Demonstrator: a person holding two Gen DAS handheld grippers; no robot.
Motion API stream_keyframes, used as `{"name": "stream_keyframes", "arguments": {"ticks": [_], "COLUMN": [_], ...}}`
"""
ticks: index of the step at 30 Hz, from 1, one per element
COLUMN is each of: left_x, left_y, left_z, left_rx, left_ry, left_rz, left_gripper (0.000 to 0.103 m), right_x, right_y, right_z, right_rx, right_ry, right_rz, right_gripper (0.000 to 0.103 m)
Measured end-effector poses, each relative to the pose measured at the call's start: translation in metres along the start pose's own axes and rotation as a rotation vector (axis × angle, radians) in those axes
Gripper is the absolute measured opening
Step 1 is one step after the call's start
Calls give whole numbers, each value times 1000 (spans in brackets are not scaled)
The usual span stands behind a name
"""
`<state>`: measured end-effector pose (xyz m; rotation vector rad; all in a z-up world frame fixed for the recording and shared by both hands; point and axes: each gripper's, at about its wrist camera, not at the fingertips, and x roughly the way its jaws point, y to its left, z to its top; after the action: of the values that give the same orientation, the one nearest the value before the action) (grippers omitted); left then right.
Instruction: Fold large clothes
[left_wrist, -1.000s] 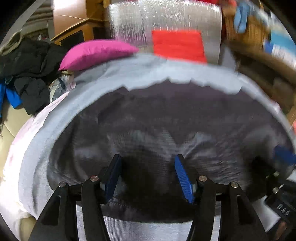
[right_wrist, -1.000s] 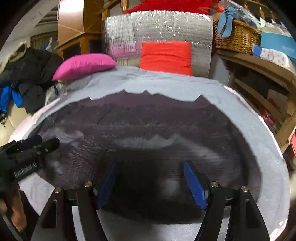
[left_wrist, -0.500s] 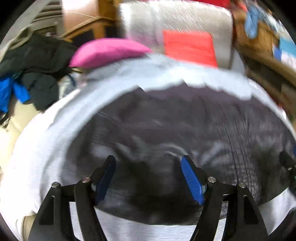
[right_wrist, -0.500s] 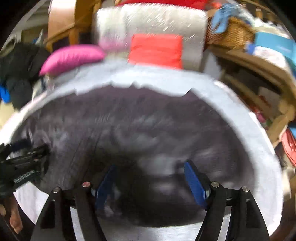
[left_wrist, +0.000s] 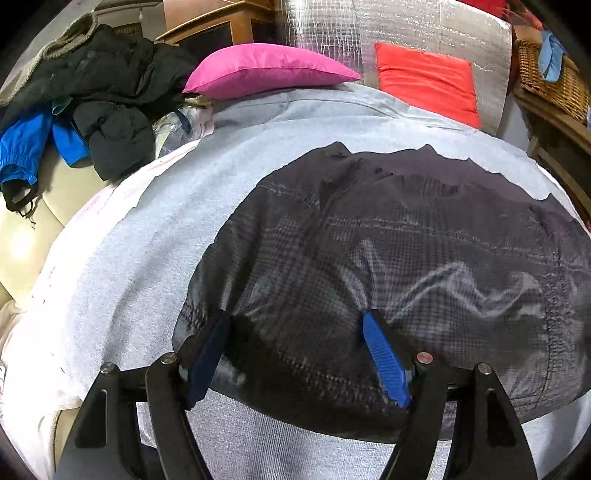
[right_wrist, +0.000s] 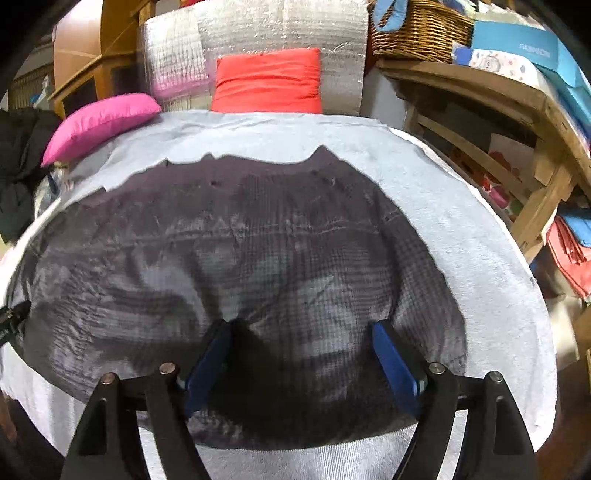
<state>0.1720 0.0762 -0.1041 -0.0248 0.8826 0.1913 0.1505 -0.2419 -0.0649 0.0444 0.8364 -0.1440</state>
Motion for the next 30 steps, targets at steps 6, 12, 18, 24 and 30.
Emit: {"name": "stream_keyframes", "arguments": {"ticks": [6, 12, 18, 24, 30], "left_x": [6, 1, 1, -23, -68], "left_y": [-1, 4, 3, 7, -11], "left_z": [0, 1, 0, 1, -2], "left_rx": [14, -1, 6, -22, 0], "left_ry": [-1, 4, 8, -20, -109], "left_rz": [11, -3, 1, -48, -111], "left_gripper": [76, 76, 76, 76, 89], "right_x": [11, -10, 11, -28, -67], "right_y": [-9, -11, -22, -18, 20], "right_z": [-10, -5, -8, -2, -26], "right_rx": [13, 47, 72, 97, 19], "right_ry": [41, -16, 43, -36, -44], "right_rz": [8, 23, 28, 76, 159], "right_gripper": [83, 84, 84, 84, 84]}}
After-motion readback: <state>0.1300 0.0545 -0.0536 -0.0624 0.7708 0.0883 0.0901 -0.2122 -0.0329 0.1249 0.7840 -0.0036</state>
